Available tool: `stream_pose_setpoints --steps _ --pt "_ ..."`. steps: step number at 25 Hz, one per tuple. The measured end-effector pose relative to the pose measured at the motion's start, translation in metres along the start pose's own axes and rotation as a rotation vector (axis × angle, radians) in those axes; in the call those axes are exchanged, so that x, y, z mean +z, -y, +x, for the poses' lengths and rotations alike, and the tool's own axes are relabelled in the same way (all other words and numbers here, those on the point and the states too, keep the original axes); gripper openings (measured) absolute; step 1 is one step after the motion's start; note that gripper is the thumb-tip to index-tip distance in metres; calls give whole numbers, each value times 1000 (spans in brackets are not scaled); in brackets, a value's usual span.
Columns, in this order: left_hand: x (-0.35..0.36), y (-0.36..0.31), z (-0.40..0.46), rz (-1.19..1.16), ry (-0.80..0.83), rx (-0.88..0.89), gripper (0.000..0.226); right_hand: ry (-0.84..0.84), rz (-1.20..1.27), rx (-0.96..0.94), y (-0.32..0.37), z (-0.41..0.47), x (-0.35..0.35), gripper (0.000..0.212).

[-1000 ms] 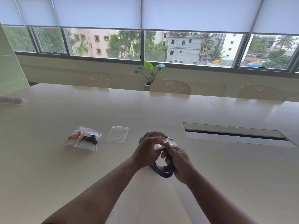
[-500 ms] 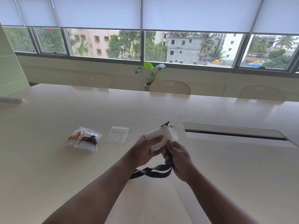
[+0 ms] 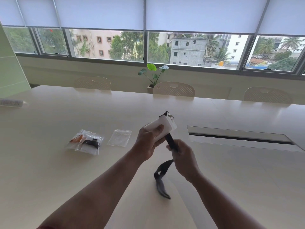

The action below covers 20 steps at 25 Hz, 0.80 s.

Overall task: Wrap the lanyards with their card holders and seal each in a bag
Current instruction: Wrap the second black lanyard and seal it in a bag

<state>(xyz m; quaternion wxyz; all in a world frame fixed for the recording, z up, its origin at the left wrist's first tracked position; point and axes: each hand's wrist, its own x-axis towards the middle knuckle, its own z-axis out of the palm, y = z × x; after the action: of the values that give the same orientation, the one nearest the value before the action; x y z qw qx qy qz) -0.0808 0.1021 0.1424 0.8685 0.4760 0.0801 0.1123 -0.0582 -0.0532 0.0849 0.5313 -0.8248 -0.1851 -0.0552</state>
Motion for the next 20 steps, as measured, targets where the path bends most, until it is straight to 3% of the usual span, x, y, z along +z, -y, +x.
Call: stream_pose_setpoints --steps 4,7,12,18,20 --pt "1 -15 6 -38 -21 63 23 458 194 240 -9 2 -15 48" --pt "-4 -20 7 -77 -21 69 23 798 -77 347 -15 1 -33 42" --pt "-6 -15 8 -75 -39 58 25 516 188 293 -16 13 -35 47" --pt "-11 -34 16 -206 -136 140 22 284 -171 241 -51 11 -30 11" --pt "-14 -43 17 -252 -159 190 19 146 -261 257 -65 8 -33 18"
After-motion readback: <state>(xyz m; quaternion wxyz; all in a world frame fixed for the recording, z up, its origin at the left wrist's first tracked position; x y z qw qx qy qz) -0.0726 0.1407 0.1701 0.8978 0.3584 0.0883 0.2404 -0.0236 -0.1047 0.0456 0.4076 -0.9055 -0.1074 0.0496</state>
